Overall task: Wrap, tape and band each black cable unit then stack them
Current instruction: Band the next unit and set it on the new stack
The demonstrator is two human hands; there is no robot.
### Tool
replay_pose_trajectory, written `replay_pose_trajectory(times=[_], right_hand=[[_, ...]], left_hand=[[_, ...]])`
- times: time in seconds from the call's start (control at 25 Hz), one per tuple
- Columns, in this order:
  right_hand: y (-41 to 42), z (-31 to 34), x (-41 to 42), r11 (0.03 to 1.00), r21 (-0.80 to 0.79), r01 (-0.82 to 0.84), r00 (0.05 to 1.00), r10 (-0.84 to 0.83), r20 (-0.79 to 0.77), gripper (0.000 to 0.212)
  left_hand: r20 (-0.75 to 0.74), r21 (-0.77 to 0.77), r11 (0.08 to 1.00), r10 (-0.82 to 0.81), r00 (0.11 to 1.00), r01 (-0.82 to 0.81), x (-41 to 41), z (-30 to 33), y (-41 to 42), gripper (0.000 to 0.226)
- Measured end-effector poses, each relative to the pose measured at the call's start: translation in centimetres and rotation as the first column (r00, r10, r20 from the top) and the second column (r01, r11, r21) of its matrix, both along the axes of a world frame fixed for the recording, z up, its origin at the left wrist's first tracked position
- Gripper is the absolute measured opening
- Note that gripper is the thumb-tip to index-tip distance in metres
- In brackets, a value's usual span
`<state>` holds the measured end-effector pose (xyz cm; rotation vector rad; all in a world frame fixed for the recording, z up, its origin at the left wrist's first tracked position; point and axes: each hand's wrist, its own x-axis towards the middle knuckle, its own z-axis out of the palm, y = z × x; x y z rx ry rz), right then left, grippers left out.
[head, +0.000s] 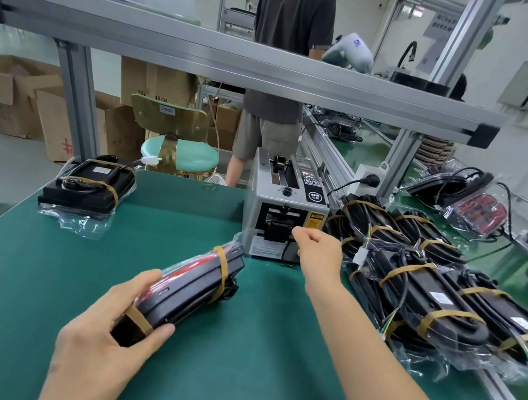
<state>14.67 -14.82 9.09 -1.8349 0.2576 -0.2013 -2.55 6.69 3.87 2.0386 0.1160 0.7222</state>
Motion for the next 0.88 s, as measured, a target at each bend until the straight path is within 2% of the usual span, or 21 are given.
replay_pose_trajectory(times=[0.16,0.24,0.36,0.64,0.72,0.8,0.88], right_hand=[[1.8,-0.7,3.0,0.984,0.138,0.116,0.991,-0.107,-0.077,0.017],[2.3,-0.7,4.1,0.972,0.140,0.190,0.980,-0.179,-0.088,0.024],[2.8,-0.7,5.1,0.942,0.150,0.300,0.951,-0.282,-0.130,0.030],[3.5,0.0,5.0,0.842,0.386,0.377,0.922,-0.303,-0.240,0.030],[3.6,1.0,2.4,0.869,0.432,0.242,0.959,-0.147,-0.240,0.025],[3.7,1.6,-2.1,0.914,0.392,-0.107,0.983,0.157,-0.099,0.015],[4.4,2.0,-7.6,0.831,0.287,-0.476,0.875,0.481,0.057,0.008]], left_hand=[[0.042,-0.014,1.000,0.002,0.999,-0.002,-0.2,-0.3,-0.4,0.073],[0.071,-0.017,1.000,-0.008,0.997,0.009,-0.2,-0.2,-0.4,0.065],[0.075,-0.031,0.999,-0.013,0.997,0.016,0.0,-0.4,-0.4,0.067],[0.049,0.030,1.000,-0.001,0.999,-0.001,-0.4,-0.5,-0.3,0.074],[0.048,0.026,0.999,0.017,0.999,-0.019,-0.5,-0.6,-0.5,0.074],[0.059,0.001,1.000,0.031,0.998,-0.031,-0.4,-0.6,-0.8,0.073],[0.071,-0.002,0.999,0.037,0.997,-0.037,-0.3,-0.6,-1.2,0.072]])
